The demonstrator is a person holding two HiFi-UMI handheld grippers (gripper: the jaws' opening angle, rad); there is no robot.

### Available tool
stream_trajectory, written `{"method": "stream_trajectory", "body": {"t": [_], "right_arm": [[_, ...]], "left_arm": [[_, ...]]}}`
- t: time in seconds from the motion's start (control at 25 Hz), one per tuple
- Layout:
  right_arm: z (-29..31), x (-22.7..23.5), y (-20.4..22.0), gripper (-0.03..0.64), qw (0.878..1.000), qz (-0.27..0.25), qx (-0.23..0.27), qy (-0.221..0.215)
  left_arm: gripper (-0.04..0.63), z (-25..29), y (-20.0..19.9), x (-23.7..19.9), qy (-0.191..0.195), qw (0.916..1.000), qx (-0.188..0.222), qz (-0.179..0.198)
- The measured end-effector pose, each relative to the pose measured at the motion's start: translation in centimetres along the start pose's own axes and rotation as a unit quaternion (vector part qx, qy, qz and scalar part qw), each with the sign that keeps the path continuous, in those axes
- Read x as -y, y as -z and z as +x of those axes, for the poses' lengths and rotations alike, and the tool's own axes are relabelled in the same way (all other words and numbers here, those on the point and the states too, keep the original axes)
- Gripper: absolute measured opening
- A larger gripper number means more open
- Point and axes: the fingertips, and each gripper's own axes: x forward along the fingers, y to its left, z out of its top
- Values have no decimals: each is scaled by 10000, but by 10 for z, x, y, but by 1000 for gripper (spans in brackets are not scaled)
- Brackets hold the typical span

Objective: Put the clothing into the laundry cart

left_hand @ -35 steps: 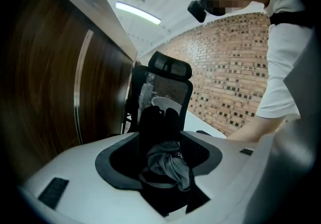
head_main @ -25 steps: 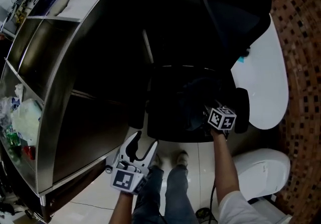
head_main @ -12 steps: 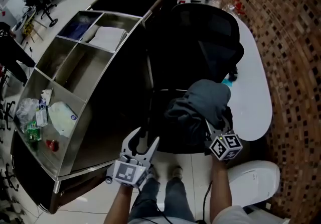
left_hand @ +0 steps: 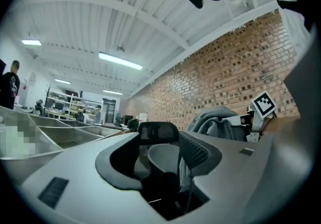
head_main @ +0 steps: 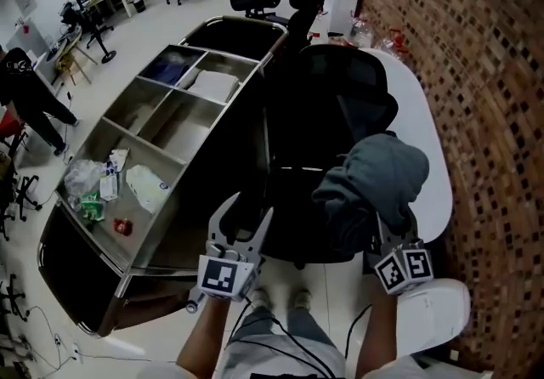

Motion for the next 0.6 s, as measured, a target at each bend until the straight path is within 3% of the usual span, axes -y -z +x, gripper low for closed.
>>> {"method": "stream_trajectory", "body": {"t": [0.12,0.32,0.44,0.6], "right_arm": [[-13,-20,-22,190,9998,-63,156,-107],[-2,-80,-49,190,9964,-129,373,-751],[14,-131,-51,190,9906,-77,428,-1297],[37,-208,-55,190,9735,67,532,-2222]], "left_arm": [[245,-15,-19,-2,-77,9999,136,58],[245,-48,-48,-23,-467,9981,353,210],[245,-77,-63,-44,-838,9948,484,310],[245,-128,-82,-77,-1532,9848,662,490]]}}
